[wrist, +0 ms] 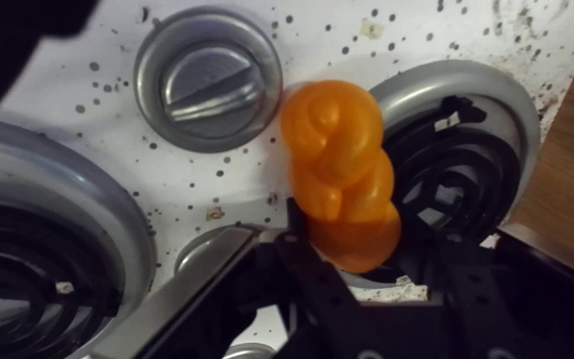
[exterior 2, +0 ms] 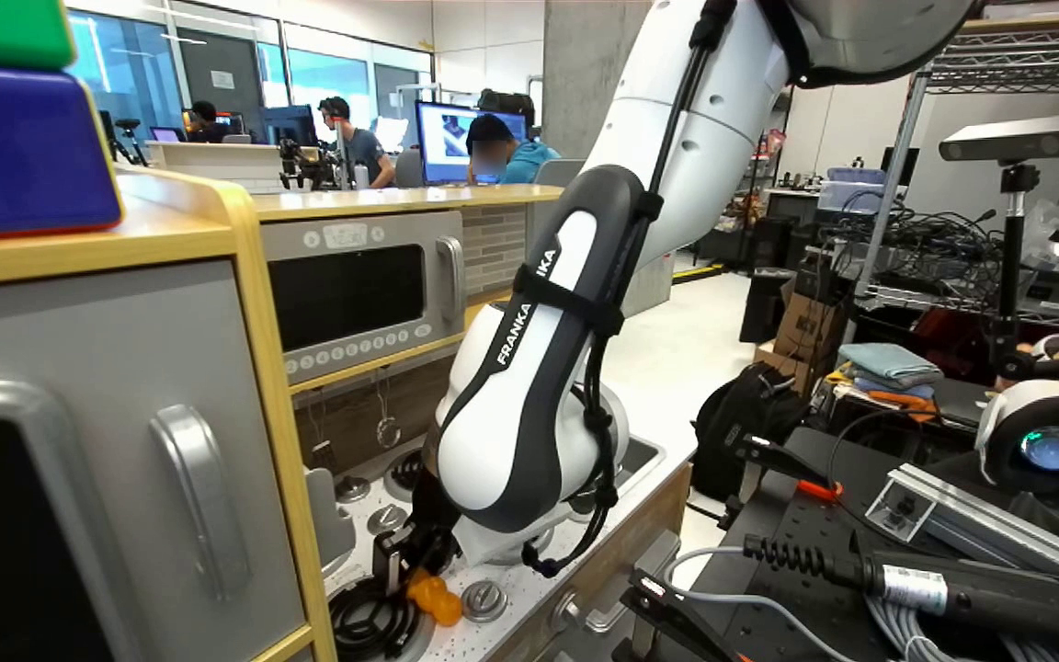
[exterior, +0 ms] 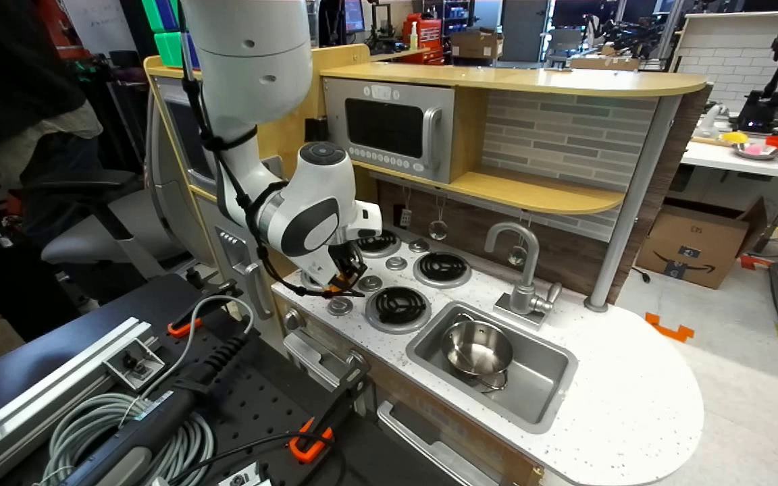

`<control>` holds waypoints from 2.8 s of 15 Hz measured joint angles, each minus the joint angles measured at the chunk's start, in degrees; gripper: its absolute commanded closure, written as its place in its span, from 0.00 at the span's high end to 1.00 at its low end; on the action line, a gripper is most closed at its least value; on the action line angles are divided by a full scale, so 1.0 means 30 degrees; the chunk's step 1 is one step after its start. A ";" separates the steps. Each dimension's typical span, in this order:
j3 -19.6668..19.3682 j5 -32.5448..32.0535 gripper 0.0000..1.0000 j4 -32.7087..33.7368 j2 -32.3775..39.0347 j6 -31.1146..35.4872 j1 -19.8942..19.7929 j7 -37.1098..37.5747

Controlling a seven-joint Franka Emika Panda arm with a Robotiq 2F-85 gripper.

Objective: Place orange object on the stove inside the silver pot in the sink

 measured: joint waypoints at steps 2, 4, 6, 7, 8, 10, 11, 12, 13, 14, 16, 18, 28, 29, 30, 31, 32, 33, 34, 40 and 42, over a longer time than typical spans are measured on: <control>0.0650 0.0003 0.18 -0.0368 -0.0509 -0.0435 -0.1080 -0.0018; 0.1547 0.0019 0.18 -0.1177 -0.1608 -0.0736 -0.2838 -0.0029; 0.1951 0.0537 0.18 -0.1966 -0.2929 -0.1140 -0.4421 -0.0008; 0.1857 0.1008 0.18 -0.2228 -0.3505 -0.1429 -0.4989 0.0009; 0.1597 0.1533 0.18 -0.2349 -0.3946 -0.1616 -0.5397 0.0074; 0.0578 0.2604 0.18 -0.2285 -0.4366 -0.1751 -0.5700 0.0305; -0.0019 0.3071 0.18 -0.2120 -0.4354 -0.1751 -0.5699 0.0501; -0.0595 0.3493 0.18 -0.1928 -0.4275 -0.1751 -0.5648 0.0768; -0.1178 0.3897 0.18 -0.1669 -0.4109 -0.1751 -0.5571 0.1120; -0.1729 0.4286 0.18 -0.1346 -0.3859 -0.1838 -0.5456 0.1517; -0.2767 0.5009 0.18 -0.0446 -0.3091 -0.2452 -0.5142 0.2471; -0.3660 0.5776 0.18 0.0753 -0.2115 -0.3264 -0.4701 0.3651; -0.5938 0.8623 0.18 0.6553 0.1534 -0.6729 -0.2328 1.0325; -0.6022 0.8623 0.18 0.7006 0.1817 -0.6924 -0.2246 1.0742; -0.6100 0.8623 0.57 0.7300 0.2000 -0.7088 -0.2197 1.1001; -0.6272 0.8620 0.69 0.7565 0.2140 -0.7448 -0.2113 1.1275; -0.6508 0.8611 0.74 0.7814 0.2253 -0.7932 -0.2013 1.1579; -0.6712 0.8602 0.82 0.8022 0.2303 -0.8491 -0.1930 1.1828; -0.6834 0.8587 0.88 0.8154 0.2306 -0.9006 -0.1891 1.1979; -0.7515 0.6967 1.00 0.7698 0.1302 -1.2324 -0.0925 1.1711; -0.7610 0.6135 1.00 0.6266 -0.0225 -1.3030 -0.0330 1.0978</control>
